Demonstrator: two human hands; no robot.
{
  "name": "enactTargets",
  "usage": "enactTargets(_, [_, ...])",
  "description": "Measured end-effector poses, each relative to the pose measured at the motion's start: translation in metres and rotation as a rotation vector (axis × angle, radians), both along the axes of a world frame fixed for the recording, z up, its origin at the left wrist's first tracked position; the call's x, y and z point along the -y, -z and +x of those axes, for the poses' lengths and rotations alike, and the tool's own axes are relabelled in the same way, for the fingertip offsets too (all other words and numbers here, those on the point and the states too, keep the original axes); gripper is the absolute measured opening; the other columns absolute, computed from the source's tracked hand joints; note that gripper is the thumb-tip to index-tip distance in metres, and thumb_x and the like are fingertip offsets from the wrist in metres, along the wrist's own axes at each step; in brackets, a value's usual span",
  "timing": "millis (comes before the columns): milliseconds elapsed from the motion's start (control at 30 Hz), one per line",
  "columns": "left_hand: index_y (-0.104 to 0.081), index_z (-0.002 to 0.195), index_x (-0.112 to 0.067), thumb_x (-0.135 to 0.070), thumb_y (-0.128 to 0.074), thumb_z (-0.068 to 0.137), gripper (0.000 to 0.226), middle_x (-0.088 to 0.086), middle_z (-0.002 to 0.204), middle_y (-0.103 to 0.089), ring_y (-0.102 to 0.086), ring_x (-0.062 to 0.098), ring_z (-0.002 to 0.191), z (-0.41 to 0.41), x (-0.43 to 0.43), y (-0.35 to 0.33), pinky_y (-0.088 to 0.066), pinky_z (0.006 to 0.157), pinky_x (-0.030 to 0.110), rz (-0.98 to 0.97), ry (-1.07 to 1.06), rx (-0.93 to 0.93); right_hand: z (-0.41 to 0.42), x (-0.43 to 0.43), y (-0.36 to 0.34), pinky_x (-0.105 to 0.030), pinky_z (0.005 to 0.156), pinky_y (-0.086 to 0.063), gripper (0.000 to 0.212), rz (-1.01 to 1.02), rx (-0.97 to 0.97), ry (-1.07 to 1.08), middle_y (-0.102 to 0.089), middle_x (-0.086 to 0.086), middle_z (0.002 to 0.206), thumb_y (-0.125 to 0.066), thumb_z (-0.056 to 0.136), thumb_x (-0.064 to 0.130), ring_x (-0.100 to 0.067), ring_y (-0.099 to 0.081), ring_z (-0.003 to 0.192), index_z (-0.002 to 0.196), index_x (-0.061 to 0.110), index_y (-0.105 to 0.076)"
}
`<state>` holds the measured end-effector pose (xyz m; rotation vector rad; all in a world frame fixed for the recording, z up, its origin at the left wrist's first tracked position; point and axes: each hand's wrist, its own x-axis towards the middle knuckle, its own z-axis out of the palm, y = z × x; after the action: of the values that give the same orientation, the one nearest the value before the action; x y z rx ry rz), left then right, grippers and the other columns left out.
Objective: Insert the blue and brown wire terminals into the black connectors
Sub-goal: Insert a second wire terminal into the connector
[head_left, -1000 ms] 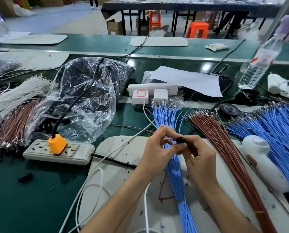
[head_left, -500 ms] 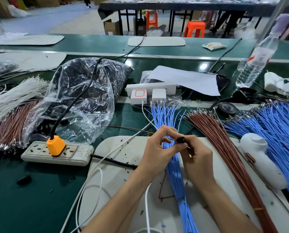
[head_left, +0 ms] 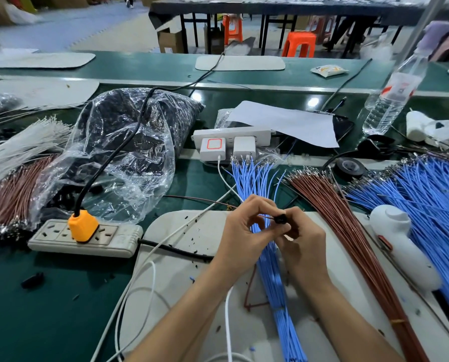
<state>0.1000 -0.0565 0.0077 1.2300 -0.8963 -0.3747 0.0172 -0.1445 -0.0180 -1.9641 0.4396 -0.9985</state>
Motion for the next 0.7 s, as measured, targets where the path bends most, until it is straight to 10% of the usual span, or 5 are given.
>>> enactTargets(200, [-0.064,0.087,-0.032,-0.008,-0.076,0.072,0.030,-0.009,0.089,-0.064,-0.057,0.014,0.085,-0.001,0.000,-0.002,-0.037,0.071,0.020,0.032,-0.062,0.107,-0.003,0.002,-0.009,-0.040,0.064,-0.049,0.018,0.009,0.048,-0.087,-0.065,0.001,0.090,-0.066,0.082,0.012,-0.022,-0.061,0.080,0.094,0.024,-0.063])
enactTargets(433, [-0.064,0.089,-0.023,-0.010,-0.074,0.073,0.022,-0.007,0.081,-0.065,-0.052,0.009,0.071,-0.002,0.000,-0.001,-0.039,0.068,0.025,0.048,-0.064,0.001,-0.003,-0.002,-0.011,-0.027,0.069,-0.046,0.014,0.091,-0.014,-0.065,-0.063,-0.005,0.081,-0.068,0.085,0.025,-0.014,-0.056,0.074,0.089,0.035,-0.059])
enactTargets(700, [-0.067,0.096,-0.010,-0.002,-0.074,0.076,0.022,0.007,0.088,-0.068,-0.061,0.021,0.080,0.000,0.000,0.003,-0.050,0.079,0.033,0.043,-0.076,0.063,-0.003,0.003,-0.008,-0.027,0.074,-0.050,0.021,0.137,-0.012,-0.083,-0.067,-0.008,0.084,-0.068,0.082,-0.004,-0.020,-0.063,0.080,0.093,0.015,-0.067])
